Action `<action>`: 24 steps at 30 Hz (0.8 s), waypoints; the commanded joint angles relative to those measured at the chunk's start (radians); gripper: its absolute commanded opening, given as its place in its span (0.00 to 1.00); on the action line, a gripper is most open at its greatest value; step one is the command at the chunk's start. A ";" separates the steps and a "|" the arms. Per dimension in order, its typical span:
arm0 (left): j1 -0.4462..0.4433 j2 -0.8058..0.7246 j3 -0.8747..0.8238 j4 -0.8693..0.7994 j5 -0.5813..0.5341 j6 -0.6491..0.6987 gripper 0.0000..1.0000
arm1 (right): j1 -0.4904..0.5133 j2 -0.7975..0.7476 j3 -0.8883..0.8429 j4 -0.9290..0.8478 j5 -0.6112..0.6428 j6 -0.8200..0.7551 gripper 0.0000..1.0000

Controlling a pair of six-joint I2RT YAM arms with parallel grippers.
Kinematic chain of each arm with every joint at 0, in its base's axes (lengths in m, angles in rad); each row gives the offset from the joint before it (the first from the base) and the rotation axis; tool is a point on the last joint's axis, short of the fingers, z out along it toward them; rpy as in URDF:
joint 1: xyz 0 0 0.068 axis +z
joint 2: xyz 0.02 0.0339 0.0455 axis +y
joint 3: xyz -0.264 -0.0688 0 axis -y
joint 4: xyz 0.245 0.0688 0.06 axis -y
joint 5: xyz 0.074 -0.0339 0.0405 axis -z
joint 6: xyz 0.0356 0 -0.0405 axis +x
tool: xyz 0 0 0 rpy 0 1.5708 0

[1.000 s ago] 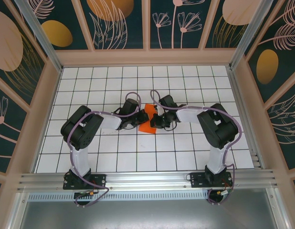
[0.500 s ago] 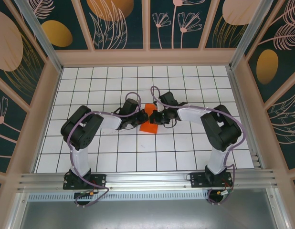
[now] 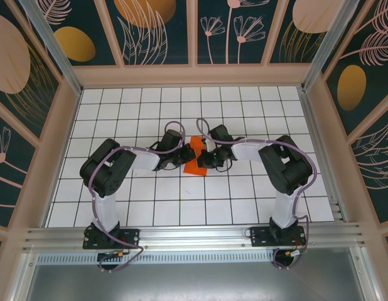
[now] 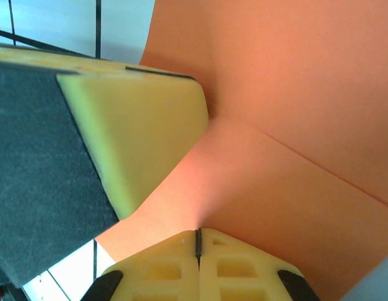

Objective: Fold a paper plane with a square sheet of paper (pick it up from the middle)
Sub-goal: Fold the triangle a second time at the center of the table.

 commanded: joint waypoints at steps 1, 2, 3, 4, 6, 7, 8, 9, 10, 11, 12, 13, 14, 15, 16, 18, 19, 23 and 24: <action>-0.003 0.061 -0.052 -0.178 -0.053 -0.009 0.02 | 0.013 -0.034 -0.061 -0.089 -0.025 -0.018 0.05; -0.004 0.063 -0.054 -0.175 -0.053 -0.010 0.02 | 0.013 -0.041 -0.071 -0.091 -0.023 -0.016 0.05; -0.004 0.063 -0.055 -0.175 -0.054 -0.012 0.02 | 0.012 -0.052 -0.084 -0.089 -0.024 -0.012 0.05; -0.004 0.064 -0.057 -0.172 -0.054 -0.014 0.02 | 0.013 -0.062 -0.095 -0.085 -0.026 -0.007 0.05; -0.004 0.064 -0.060 -0.166 -0.052 -0.016 0.02 | 0.013 -0.075 -0.112 -0.085 -0.030 0.002 0.05; -0.003 0.064 -0.063 -0.162 -0.051 -0.018 0.02 | 0.013 -0.083 -0.121 -0.082 -0.035 0.005 0.05; -0.003 0.063 -0.065 -0.160 -0.051 -0.018 0.02 | 0.013 -0.087 -0.126 -0.080 -0.034 0.009 0.05; -0.004 0.064 -0.066 -0.159 -0.051 -0.019 0.01 | 0.012 -0.092 -0.132 -0.078 -0.039 0.014 0.05; -0.003 0.063 -0.068 -0.156 -0.049 -0.019 0.01 | 0.013 -0.096 -0.137 -0.075 -0.043 0.017 0.05; -0.004 0.063 -0.069 -0.155 -0.048 -0.019 0.02 | 0.013 -0.100 -0.138 -0.075 -0.044 0.020 0.05; -0.004 0.063 -0.069 -0.156 -0.049 -0.019 0.02 | 0.013 -0.102 -0.141 -0.073 -0.049 0.024 0.05; -0.004 0.062 -0.071 -0.154 -0.049 -0.019 0.02 | 0.013 -0.106 -0.141 -0.071 -0.049 0.026 0.05; -0.004 0.059 -0.071 -0.153 -0.049 -0.019 0.02 | 0.013 -0.108 -0.141 -0.074 -0.047 0.029 0.05; -0.004 0.058 -0.072 -0.153 -0.049 -0.019 0.02 | 0.013 -0.109 -0.141 -0.076 -0.043 0.030 0.05; -0.004 0.058 -0.073 -0.152 -0.050 -0.017 0.02 | 0.012 -0.107 -0.141 -0.078 -0.041 0.031 0.05; -0.006 0.058 -0.074 -0.151 -0.049 -0.019 0.02 | 0.013 -0.108 -0.146 -0.081 -0.037 0.038 0.05; -0.005 0.059 -0.074 -0.150 -0.049 -0.019 0.01 | 0.013 -0.110 -0.148 -0.081 -0.038 0.041 0.05; -0.004 0.059 -0.074 -0.151 -0.048 -0.019 0.01 | 0.013 -0.126 -0.172 -0.086 -0.036 0.060 0.05; -0.006 0.058 -0.074 -0.151 -0.048 -0.019 0.01 | 0.013 -0.131 -0.178 -0.088 -0.032 0.066 0.05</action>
